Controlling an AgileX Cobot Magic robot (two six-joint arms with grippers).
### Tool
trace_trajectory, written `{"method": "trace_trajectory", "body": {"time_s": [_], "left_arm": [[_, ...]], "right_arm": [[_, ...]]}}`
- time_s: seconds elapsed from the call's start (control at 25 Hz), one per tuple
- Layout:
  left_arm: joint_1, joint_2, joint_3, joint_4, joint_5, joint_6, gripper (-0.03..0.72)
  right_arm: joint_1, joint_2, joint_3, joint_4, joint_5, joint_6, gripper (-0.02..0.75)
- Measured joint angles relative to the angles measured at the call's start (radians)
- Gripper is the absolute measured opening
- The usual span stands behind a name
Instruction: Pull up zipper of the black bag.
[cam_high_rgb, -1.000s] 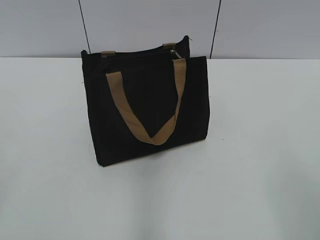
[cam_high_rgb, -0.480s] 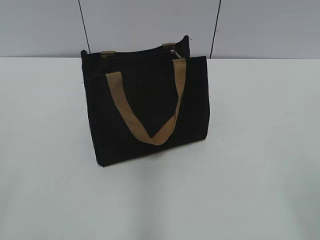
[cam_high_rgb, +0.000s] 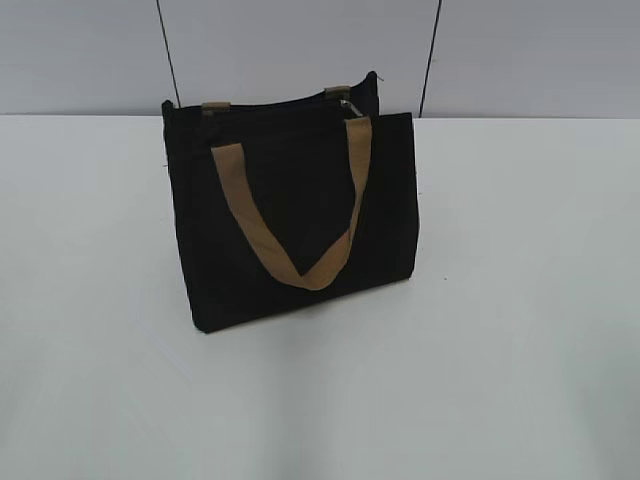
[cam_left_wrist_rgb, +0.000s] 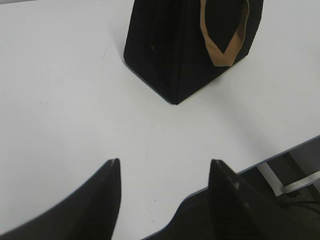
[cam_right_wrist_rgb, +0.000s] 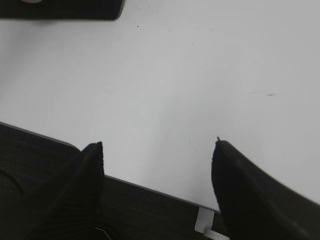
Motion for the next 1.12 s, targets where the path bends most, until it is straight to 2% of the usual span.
{"method": "trace_trajectory", "body": {"time_s": [0.12,0.24,0.4,0.68,0.88,1.0,1.12], "left_arm": [[0.033,0.0,0.0,0.0,0.0,0.0,0.414],[0.113,0.0,0.0,-0.001,0.0,0.0,0.398],[0.243,-0.003,0.0,-0.001,-0.001,0.0,0.376],[0.471,-0.073,0.001,-0.002,-0.004,0.001,0.363],[0.614,-0.075,0.001,-0.002,-0.004,0.001,0.358],[0.663,-0.075,0.001,-0.002,-0.004,0.001,0.347],[0.669,-0.075,0.001,-0.002,-0.004,0.001,0.342]], "right_arm": [[0.0,-0.003,0.0,0.0,0.0,0.0,0.516],[0.0,-0.03,0.001,0.0,0.0,0.0,0.516],[-0.012,-0.102,0.001,0.003,0.0,0.0,0.516],[-0.113,-0.152,0.001,0.008,0.001,0.0,0.516],[-0.122,-0.153,0.001,0.009,0.001,0.0,0.516],[-0.122,-0.153,0.001,0.009,0.001,0.0,0.516],[-0.122,-0.153,0.001,0.009,0.001,0.0,0.516]]}}
